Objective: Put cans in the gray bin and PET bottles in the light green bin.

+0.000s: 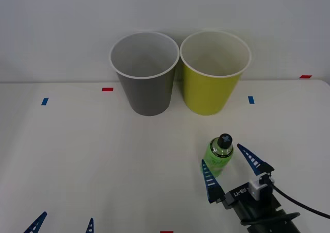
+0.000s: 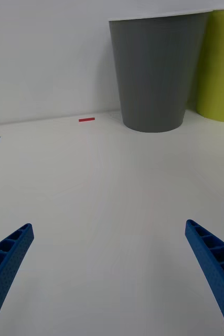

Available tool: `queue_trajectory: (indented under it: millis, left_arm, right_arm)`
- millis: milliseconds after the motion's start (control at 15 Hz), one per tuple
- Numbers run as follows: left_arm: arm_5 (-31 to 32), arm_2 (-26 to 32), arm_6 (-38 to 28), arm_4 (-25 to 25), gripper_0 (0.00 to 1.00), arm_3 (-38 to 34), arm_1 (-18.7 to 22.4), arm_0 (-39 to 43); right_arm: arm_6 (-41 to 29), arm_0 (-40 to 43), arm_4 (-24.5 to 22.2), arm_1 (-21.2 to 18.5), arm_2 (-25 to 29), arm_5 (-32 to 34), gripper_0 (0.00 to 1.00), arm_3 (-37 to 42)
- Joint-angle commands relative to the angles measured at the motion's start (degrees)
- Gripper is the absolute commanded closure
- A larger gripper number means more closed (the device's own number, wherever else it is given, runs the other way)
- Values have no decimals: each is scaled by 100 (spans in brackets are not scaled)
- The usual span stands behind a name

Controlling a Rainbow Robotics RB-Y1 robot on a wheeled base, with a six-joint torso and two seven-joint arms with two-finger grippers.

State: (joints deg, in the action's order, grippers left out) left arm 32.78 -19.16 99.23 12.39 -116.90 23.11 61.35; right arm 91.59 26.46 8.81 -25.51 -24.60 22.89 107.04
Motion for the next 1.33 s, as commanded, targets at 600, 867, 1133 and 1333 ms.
queue_trajectory:
  millis: [600,867,1133,1333]
  left_arm:
    - [0,0,0,0,0,0,0,0]
    - [0,0,0,0,0,0,0,0]
    - [0,0,0,0,0,0,0,0]
    - [0,0,0,0,0,0,0,0]
  right_arm:
    - [17,-431,33,230,-1,-505,0,1]
    - [-18,-440,51,239,-10,-505,96,1]
    - [-1,-431,60,283,-18,-505,99,1]
    - [-18,-378,68,230,-1,-795,100,273]
